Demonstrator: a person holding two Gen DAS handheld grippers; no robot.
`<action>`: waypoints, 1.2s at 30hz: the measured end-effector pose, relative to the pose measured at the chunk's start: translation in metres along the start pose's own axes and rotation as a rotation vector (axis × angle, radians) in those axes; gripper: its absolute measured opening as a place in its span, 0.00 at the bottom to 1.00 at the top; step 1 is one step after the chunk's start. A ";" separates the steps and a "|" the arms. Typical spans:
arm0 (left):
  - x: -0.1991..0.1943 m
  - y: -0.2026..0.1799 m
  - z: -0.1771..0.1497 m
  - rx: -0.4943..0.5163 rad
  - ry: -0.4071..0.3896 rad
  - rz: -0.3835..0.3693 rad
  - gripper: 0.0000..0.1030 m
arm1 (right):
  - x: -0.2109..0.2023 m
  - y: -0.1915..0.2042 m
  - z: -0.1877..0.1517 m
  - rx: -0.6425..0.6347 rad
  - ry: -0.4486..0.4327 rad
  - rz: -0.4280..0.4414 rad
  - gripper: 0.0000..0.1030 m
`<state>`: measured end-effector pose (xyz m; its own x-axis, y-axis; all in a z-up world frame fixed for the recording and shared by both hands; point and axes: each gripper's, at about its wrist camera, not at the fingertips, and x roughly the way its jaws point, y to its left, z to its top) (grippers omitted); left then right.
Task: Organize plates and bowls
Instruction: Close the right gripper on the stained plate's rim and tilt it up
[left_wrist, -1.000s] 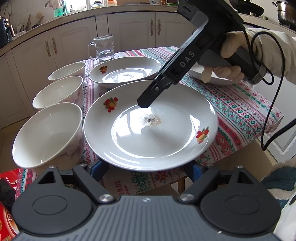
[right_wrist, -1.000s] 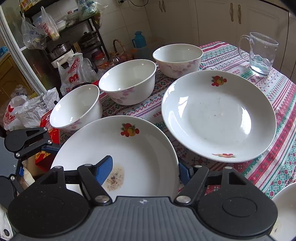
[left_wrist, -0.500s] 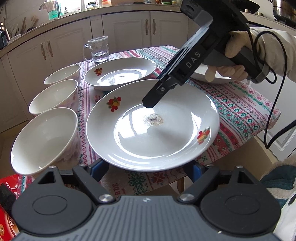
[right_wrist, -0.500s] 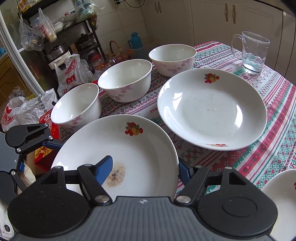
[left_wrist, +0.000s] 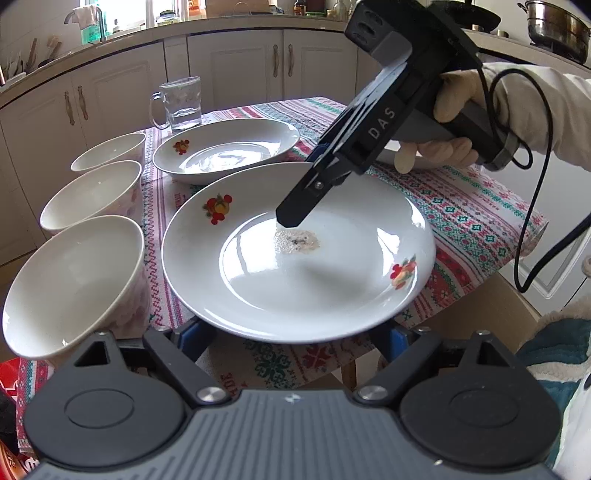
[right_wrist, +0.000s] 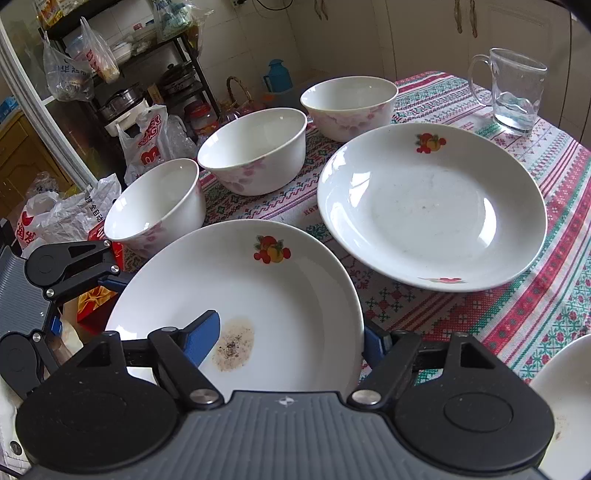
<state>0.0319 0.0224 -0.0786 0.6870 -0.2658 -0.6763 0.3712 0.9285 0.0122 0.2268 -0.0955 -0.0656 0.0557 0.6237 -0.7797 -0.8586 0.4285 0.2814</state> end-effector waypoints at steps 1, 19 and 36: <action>0.000 0.000 0.000 0.001 -0.002 -0.001 0.88 | 0.000 0.001 0.000 -0.002 -0.005 0.003 0.81; -0.002 -0.001 0.012 0.025 0.031 -0.019 0.87 | -0.015 0.008 -0.002 -0.010 -0.027 -0.020 0.81; -0.001 -0.012 0.037 0.047 0.030 -0.028 0.87 | -0.044 -0.003 -0.014 0.015 -0.088 -0.054 0.81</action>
<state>0.0501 0.0020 -0.0508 0.6568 -0.2831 -0.6989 0.4195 0.9074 0.0267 0.2201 -0.1332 -0.0396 0.1468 0.6540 -0.7421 -0.8454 0.4725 0.2492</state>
